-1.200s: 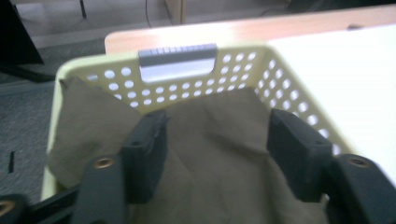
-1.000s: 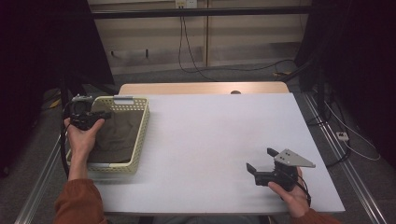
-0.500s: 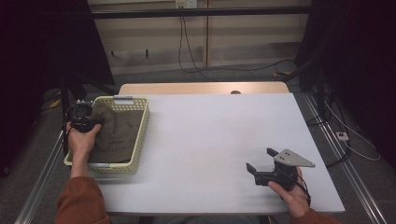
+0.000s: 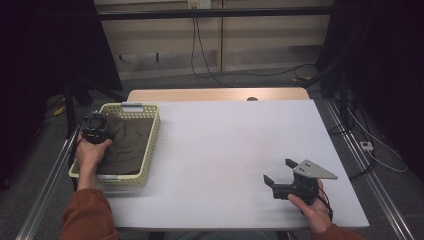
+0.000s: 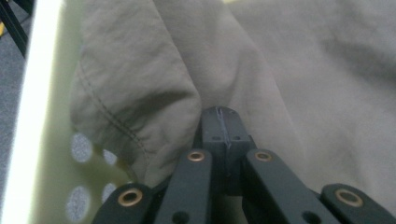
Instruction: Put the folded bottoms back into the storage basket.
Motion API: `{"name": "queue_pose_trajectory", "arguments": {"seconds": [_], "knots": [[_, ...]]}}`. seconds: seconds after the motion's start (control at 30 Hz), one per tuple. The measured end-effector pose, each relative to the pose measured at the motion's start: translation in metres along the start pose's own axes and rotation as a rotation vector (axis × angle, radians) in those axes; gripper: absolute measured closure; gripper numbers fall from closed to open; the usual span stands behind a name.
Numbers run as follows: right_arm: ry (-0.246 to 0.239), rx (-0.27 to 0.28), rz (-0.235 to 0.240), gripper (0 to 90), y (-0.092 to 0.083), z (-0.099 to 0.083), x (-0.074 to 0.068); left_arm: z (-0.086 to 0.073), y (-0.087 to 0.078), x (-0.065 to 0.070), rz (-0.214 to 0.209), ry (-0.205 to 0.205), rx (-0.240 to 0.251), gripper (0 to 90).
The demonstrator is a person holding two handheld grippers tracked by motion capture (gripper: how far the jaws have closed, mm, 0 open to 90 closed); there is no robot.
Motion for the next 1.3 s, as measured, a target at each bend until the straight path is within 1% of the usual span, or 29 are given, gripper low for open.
{"name": "queue_pose_trajectory", "arguments": {"seconds": [0.03,0.07,0.1,0.13,0.23,0.3,0.33,0.37,0.4,0.47,0.57,0.63,0.67,0.7,0.8,0.83,0.87,0.9,0.97,1.03,1.13,1.17,1.2,1.23,1.27,1.3], "knots": [[0.000,0.000,-0.002,5.3,0.000,0.000,0.000,-0.001,0.001,0.000,-0.011,0.004,-0.008,90.0],[-0.001,0.000,-0.004,5.3,0.000,0.000,0.001,-0.001,0.002,-0.001,-0.013,0.000,-0.009,90.0],[0.001,-0.001,-0.005,5.3,0.000,0.000,0.001,-0.001,0.002,-0.001,-0.024,-0.008,-0.008,90.0],[0.003,-0.001,-0.007,5.3,0.000,0.000,0.001,-0.002,0.003,-0.001,-0.028,-0.018,-0.003,90.0],[0.003,-0.001,-0.008,5.3,0.000,0.000,0.001,-0.002,0.003,0.000,-0.035,-0.016,-0.001,90.0],[0.000,-0.003,-0.008,5.3,0.000,0.000,0.001,-0.002,0.003,-0.001,-0.033,-0.013,0.002,90.0],[0.000,-0.002,-0.007,5.3,0.000,0.000,0.001,-0.002,0.003,-0.001,-0.038,-0.021,-0.001,90.0],[0.000,-0.001,-0.007,5.3,0.000,0.000,0.001,-0.002,0.003,-0.001,-0.037,-0.033,0.008,90.0],[0.000,-0.001,-0.007,5.3,0.000,0.000,0.001,-0.002,0.002,-0.001,-0.043,-0.023,0.005,89.9],[-0.001,-0.004,-0.005,5.3,0.000,0.000,0.001,-0.001,0.001,-0.001,-0.045,-0.035,0.024,87.5],[-0.002,-0.004,-0.006,5.3,0.000,0.000,0.001,0.001,-0.002,-0.001,-0.049,-0.031,0.041,83.4],[-0.002,-0.003,-0.006,5.3,0.000,0.000,0.001,0.002,-0.004,-0.001,-0.059,-0.040,0.058,82.0],[-0.002,-0.004,-0.006,5.3,0.000,0.000,0.001,0.002,-0.005,-0.002,-0.067,-0.023,0.061,80.8],[-0.002,-0.004,-0.005,5.3,0.000,0.000,0.001,0.004,-0.006,-0.001,-0.062,-0.038,0.080,79.8],[-0.006,-0.003,-0.004,5.3,0.000,0.000,0.001,0.006,-0.011,0.000,-0.079,-0.029,0.102,76.6],[-0.006,-0.002,-0.005,5.3,0.000,0.000,0.001,0.007,-0.014,0.000,-0.076,-0.024,0.111,75.8],[-0.006,-0.003,-0.005,5.3,0.000,0.000,0.001,0.008,-0.016,-0.001,-0.080,0.001,0.111,74.5],[-0.007,-0.003,-0.005,5.3,0.000,0.000,0.001,0.010,-0.018,0.001,-0.086,-0.018,0.130,72.9],[-0.006,-0.002,-0.005,5.3,0.000,0.000,0.001,0.013,-0.022,0.001,-0.089,-0.004,0.165,67.4],[-0.006,-0.003,-0.007,5.3,0.001,0.000,0.001,0.015,-0.027,0.001,-0.096,0.020,0.189,62.2],[-0.004,-0.004,-0.008,5.3,0.001,-0.001,0.002,0.018,-0.032,0.001,-0.089,0.043,0.231,52.9],[-0.004,-0.004,-0.008,5.3,0.001,0.000,0.002,0.018,-0.034,0.001,-0.091,0.041,0.244,48.2],[-0.003,-0.004,-0.009,5.3,0.001,-0.001,0.002,0.019,-0.036,0.001,-0.094,0.031,0.261,46.2],[-0.002,-0.005,-0.009,5.3,0.001,-0.001,0.002,0.020,-0.038,0.000,-0.083,0.022,0.285,44.1],[-0.001,-0.004,-0.008,5.3,0.001,-0.001,0.002,0.021,-0.041,-0.001,-0.067,0.016,0.301,42.5],[0.000,-0.004,-0.007,5.3,0.000,-0.001,0.002,0.021,-0.043,-0.003,-0.054,0.014,0.311,39.0]]}}
Point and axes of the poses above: each handheld gripper's, and its own axes: y roughly forward along the jaws, z roughly out of its top, x roughly to its right, the point moved 6 cm from there along y, roughly forward along the jaws, and after that the axes turned 10 degrees about y, right-handed, at the moved point
